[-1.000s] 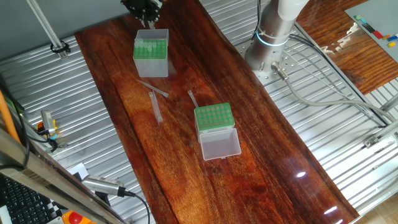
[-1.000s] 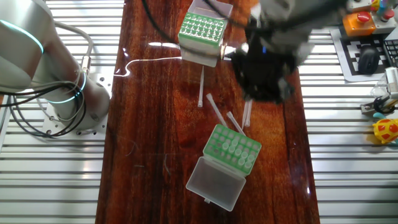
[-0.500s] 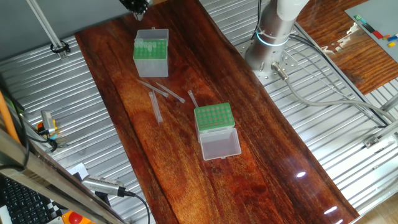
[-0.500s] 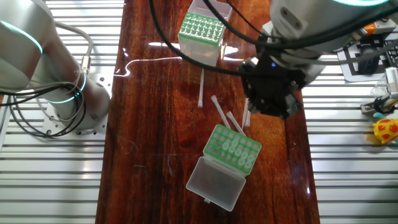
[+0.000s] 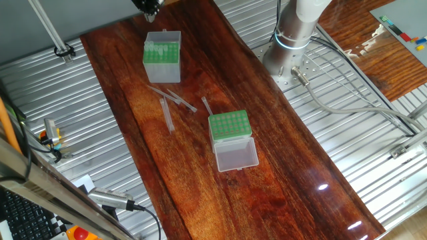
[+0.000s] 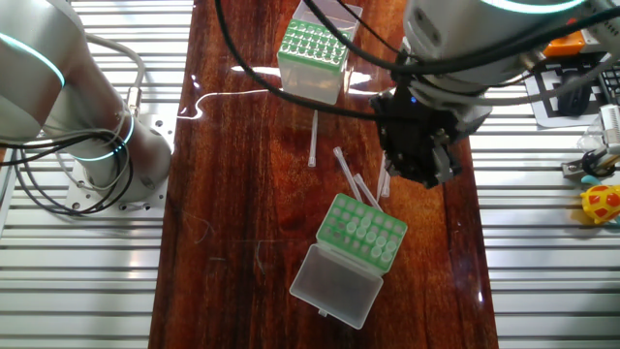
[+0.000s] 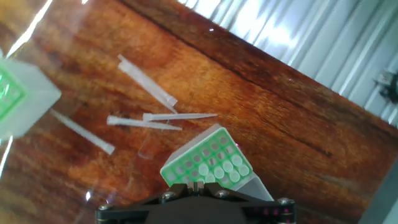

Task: Transfer all large pipette tips from one holder to another

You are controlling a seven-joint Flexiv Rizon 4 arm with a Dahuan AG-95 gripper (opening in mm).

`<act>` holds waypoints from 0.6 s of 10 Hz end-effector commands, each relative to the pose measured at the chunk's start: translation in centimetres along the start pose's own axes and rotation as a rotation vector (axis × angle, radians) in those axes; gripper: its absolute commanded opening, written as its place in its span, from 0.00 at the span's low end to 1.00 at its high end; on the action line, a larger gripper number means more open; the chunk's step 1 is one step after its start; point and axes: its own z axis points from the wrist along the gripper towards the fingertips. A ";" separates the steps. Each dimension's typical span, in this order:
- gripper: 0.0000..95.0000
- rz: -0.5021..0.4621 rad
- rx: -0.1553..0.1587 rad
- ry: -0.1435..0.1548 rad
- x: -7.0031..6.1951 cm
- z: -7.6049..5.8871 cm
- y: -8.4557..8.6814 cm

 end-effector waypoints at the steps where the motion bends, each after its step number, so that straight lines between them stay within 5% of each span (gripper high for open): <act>1: 0.00 0.081 0.020 -0.031 0.2 0.1 0.1; 6: 0.00 0.105 0.030 -0.035 0.2 0.1 0.1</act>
